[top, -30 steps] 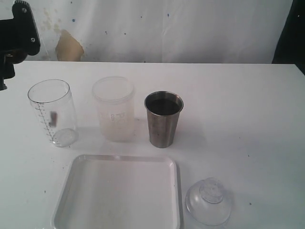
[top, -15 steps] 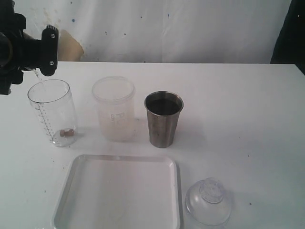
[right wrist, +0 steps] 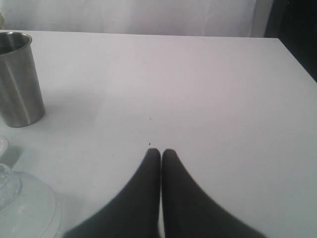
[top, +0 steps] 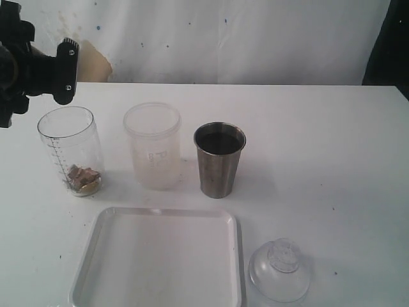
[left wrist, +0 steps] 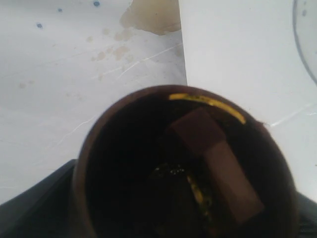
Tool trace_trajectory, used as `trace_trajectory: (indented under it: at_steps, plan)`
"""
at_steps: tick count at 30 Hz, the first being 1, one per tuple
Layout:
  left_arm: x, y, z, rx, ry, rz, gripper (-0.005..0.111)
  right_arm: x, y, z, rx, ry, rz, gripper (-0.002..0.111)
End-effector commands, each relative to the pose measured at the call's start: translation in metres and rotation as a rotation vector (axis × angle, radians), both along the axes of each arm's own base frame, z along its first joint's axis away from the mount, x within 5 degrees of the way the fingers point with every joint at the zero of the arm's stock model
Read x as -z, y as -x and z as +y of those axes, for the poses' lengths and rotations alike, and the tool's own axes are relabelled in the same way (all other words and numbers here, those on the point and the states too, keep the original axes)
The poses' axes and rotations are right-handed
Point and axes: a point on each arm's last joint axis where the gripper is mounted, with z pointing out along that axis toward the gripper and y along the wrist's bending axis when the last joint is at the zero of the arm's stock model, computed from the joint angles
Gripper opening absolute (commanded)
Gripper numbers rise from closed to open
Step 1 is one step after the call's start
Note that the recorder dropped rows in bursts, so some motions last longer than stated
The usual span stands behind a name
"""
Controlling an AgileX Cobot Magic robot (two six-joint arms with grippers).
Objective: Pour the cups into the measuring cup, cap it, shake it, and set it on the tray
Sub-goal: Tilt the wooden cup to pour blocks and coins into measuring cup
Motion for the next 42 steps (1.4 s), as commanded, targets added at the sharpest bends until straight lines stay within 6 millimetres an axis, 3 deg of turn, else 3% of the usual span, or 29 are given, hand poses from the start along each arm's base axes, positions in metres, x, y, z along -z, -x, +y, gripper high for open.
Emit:
trace_trajectory:
  at_steps: [1, 10, 15, 27, 34, 42]
  plan:
    - [-0.006, 0.000, -0.001, -0.002, -0.012, -0.024, 0.000, 0.002, 0.000, 0.000, 0.005, 0.004, 0.003, 0.000]
    - [-0.012, 0.005, -0.018, 0.046, -0.143, -0.057, 0.000, 0.002, 0.000, 0.000, 0.005, 0.004, 0.003, 0.000]
    - [-0.015, 0.006, -0.015, 0.041, -0.265, -0.052, 0.000, 0.002, 0.000, 0.000, 0.005, 0.004, 0.003, 0.000]
    - [-0.020, 0.009, -0.026, 0.075, -0.333, -0.088, 0.000, 0.002, 0.000, 0.000, 0.005, 0.004, 0.003, 0.000]
    - [-0.024, 0.010, -0.021, 0.035, -0.414, -0.127, 0.000, 0.002, 0.000, 0.000, 0.005, 0.004, 0.003, 0.000]
    - [-0.002, 0.021, -0.018, 0.030, -0.441, -0.074, 0.000, 0.002, 0.000, 0.000, 0.005, 0.004, 0.003, 0.000]
